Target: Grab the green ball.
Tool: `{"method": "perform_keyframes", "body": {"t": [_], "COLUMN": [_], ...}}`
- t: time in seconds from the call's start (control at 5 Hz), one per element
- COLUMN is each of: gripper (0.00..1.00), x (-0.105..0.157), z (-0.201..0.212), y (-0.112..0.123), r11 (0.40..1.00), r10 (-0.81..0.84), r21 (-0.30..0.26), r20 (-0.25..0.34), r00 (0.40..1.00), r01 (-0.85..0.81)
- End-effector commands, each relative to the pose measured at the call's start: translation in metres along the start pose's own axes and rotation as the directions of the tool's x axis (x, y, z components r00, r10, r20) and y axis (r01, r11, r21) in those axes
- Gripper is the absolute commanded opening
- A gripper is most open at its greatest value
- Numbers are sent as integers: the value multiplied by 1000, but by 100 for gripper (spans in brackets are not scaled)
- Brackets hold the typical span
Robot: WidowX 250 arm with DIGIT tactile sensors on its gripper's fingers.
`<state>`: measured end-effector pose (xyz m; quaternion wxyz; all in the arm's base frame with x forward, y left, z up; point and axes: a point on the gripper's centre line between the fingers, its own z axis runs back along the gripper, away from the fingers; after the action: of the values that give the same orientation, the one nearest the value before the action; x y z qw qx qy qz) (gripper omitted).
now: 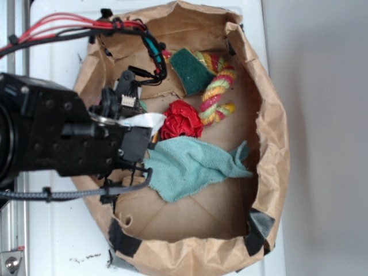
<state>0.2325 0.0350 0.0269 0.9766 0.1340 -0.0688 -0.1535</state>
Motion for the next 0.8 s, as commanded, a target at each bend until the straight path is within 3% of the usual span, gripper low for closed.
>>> {"method": "perform_keyframes", "body": {"t": [0.0,0.4,0.6], "gripper": [0,0,0], "x": [10,13,22], "z": [17,87,114], "y": [11,32,56], "r11": [997,958,913], "r10": [61,258,353], "r21": [-48,-126,-204], "r20": [-13,-27,-44], "r00": [998,966,935], "r01": [-62,-259,-354]}}
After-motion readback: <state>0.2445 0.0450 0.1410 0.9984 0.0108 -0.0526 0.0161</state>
